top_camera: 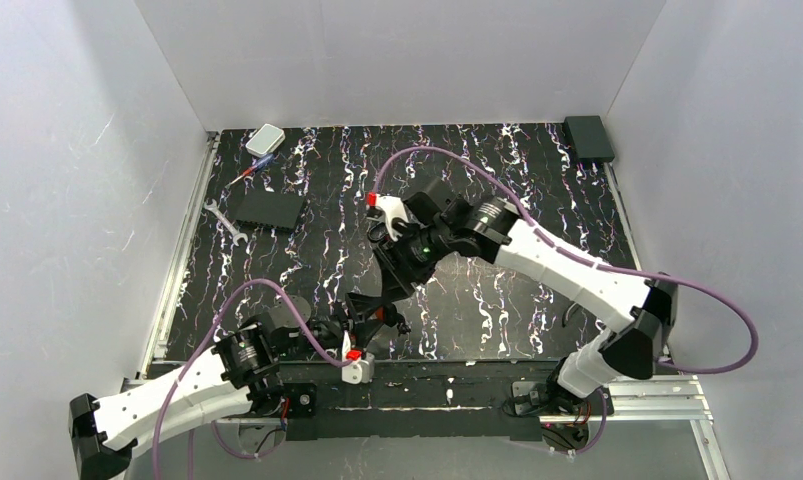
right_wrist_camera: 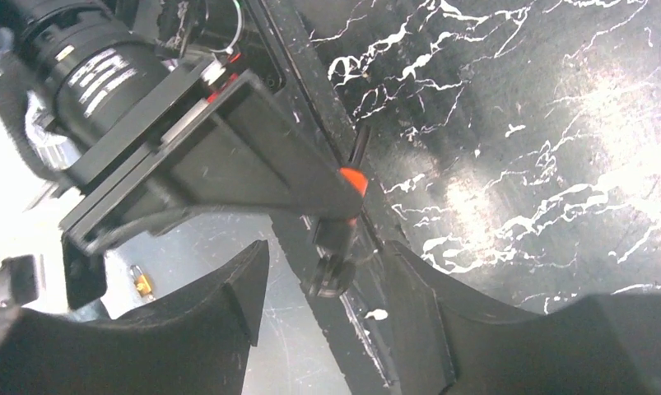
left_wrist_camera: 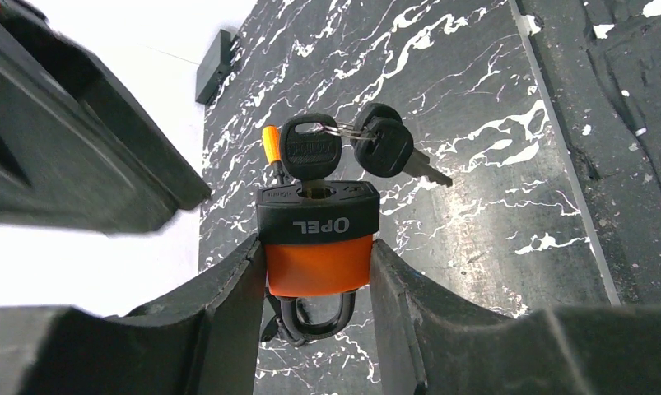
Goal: Unlock with the key
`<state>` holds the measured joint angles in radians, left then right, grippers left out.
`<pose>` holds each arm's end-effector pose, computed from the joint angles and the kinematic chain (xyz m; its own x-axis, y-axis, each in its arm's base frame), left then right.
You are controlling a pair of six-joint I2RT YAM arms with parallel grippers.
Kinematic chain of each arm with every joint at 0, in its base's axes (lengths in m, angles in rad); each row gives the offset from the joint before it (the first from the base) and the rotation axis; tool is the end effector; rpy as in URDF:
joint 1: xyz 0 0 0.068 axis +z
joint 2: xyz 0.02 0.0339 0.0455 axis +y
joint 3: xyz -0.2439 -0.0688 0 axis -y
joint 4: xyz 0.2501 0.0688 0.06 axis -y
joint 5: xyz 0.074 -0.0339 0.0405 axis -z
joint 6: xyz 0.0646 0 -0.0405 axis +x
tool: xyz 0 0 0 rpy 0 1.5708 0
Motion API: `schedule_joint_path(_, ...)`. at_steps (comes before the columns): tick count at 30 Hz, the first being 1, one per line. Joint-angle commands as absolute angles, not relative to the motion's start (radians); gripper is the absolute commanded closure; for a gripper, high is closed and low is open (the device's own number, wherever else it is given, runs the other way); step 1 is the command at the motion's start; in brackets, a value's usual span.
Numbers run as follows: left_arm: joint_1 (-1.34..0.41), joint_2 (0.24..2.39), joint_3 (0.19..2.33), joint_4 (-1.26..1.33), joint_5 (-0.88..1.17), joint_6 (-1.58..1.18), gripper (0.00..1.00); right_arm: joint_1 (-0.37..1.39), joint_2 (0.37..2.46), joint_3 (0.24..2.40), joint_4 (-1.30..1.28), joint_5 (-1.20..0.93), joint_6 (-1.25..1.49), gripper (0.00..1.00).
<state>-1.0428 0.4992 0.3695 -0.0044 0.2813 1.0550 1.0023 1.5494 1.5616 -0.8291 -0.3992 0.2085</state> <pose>0.0835 -0.1787 0.2392 0.8092 0.2713 -0.5211 0.5363 0.0210 0.8438 0.1702 0.3131 0.3231 -0.5744 -0.5448 -0.6110 -0.8185 0.3931 0.4189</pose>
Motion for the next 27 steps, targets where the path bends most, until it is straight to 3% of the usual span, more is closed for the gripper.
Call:
schedule_joint_path(1, -1.046, 0.509, 0.405, 0.042, 0.282, 1.059, 1.00, 0.999, 1.441, 1.521, -0.855, -0.402, 0.254, 0.39)
schedule_joint_path(8, -1.046, 0.516, 0.407, 0.040, 0.269, 1.060, 1.00, 0.999, 1.411, 1.422, -0.780, -0.459, 0.307, 0.48)
schedule_joint_path(27, -1.047, 0.498, 0.411, 0.037, 0.267, 1.059, 1.00, 1.041, 1.398, 1.348, -0.751, -0.390, 0.374, 0.56)
